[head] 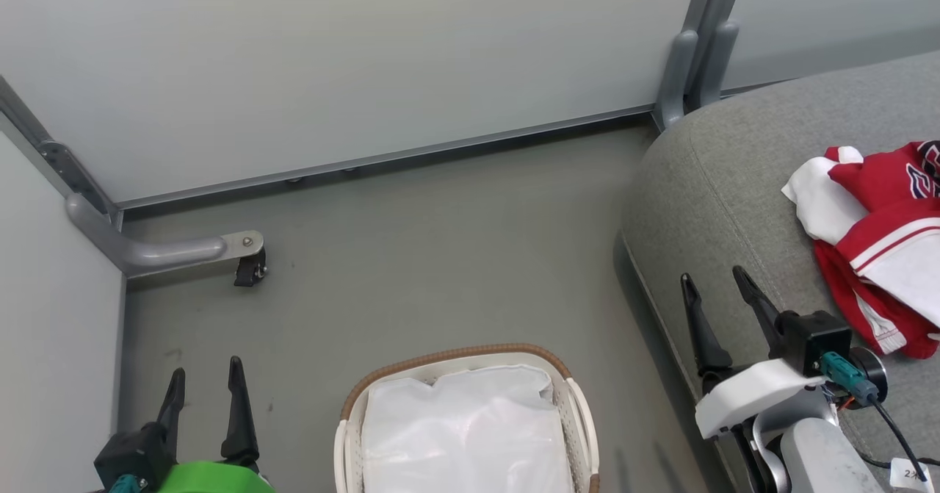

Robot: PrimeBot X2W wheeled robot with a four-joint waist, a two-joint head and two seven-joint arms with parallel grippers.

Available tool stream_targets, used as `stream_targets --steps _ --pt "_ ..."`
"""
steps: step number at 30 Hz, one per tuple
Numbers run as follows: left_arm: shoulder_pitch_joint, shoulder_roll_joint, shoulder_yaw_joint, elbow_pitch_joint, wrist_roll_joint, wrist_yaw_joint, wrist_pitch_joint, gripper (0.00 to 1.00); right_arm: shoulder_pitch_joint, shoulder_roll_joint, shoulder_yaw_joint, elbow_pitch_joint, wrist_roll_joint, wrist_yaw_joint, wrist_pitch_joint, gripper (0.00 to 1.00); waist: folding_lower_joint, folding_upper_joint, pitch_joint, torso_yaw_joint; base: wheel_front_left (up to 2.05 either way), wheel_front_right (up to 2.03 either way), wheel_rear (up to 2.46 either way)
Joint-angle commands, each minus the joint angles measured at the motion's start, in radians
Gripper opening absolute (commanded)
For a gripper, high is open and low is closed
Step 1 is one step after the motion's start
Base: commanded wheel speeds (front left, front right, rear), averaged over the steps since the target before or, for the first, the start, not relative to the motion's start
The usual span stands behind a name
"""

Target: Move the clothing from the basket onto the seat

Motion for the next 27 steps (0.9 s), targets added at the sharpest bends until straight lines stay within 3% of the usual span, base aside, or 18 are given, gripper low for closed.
stream_targets --steps 1,6,27 --pt "0.002 0.000 0.000 0.000 -0.003 0.000 0.000 0.00 0.004 0.000 0.001 0.000 0.001 0.000 0.000 0.00 0.0000 0.0000 -0.003 0.002 0.00 0.00 0.00" --pt "0.002 -0.007 0.001 0.042 -0.014 0.000 0.008 0.00 0.030 0.009 0.002 0.041 0.013 0.000 0.005 0.00 0.0000 0.0000 -0.005 0.003 0.00 0.00 0.00" --pt "-0.035 -0.005 0.015 0.014 -0.372 -0.001 0.105 0.00 0.042 0.006 -0.037 0.003 0.397 0.000 0.104 0.00 0.0000 0.0000 -0.013 0.012 0.00 0.00 0.00"
